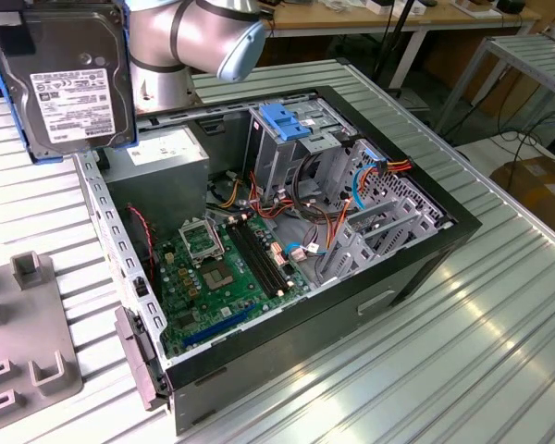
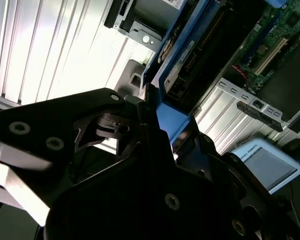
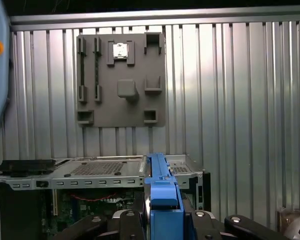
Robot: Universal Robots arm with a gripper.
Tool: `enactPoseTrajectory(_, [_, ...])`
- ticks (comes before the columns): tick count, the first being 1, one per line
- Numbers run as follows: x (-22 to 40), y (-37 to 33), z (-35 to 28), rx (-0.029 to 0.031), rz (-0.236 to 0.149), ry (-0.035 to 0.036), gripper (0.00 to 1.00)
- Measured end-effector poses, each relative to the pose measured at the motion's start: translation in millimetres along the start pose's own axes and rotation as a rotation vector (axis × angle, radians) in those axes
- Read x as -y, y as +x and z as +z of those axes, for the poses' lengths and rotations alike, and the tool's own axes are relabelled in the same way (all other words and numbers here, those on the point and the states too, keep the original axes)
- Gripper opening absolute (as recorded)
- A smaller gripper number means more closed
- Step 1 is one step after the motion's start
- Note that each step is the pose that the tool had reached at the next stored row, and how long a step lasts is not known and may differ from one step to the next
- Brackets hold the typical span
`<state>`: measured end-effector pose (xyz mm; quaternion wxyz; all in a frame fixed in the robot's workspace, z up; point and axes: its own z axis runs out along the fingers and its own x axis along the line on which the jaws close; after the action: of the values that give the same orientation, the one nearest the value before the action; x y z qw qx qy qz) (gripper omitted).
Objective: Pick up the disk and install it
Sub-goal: 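Pick up the disk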
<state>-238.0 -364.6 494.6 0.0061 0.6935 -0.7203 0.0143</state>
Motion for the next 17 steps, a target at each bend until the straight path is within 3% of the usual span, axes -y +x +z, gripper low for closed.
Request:
enactPoseTrajectory(1, [18.6,-0.7,0.3,0.0,0.0,0.0,0.37])
enactPoseTrajectory(14, [48.7,-1.9,1.2,0.0,0.0,0.0001,0.37])
enactPoseTrajectory(17, [58.0,-2.2,1.5,0.0001,0.0,0.0001,0.37])
